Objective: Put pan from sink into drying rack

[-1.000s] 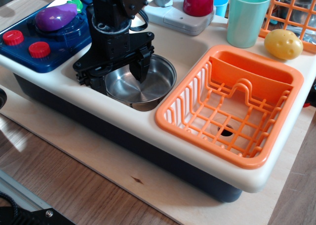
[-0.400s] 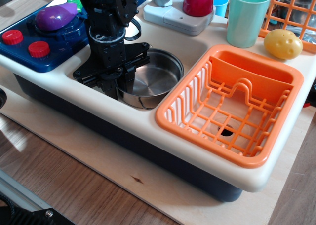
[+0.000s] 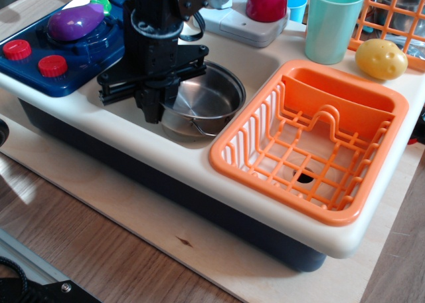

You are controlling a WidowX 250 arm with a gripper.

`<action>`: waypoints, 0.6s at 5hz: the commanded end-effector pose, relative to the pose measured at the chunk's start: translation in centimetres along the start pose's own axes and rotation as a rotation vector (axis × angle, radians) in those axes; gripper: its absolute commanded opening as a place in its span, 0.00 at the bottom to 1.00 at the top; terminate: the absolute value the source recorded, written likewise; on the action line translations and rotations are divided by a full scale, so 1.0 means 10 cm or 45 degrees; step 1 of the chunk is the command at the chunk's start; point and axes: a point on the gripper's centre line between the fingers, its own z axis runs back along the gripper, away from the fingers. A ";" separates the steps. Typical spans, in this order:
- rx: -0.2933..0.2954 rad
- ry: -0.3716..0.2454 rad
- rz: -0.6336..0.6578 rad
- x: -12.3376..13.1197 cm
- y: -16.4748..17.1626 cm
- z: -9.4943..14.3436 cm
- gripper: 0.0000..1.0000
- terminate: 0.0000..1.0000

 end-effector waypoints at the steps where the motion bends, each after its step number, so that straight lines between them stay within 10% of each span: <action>1: -0.108 -0.102 -0.004 -0.01 -0.06 0.65 0.00 0.00; 2: -0.165 -0.146 0.017 -0.26 -0.03 0.86 0.00 0.00; 3: -0.186 -0.168 -0.011 -0.53 -0.08 0.92 0.00 1.00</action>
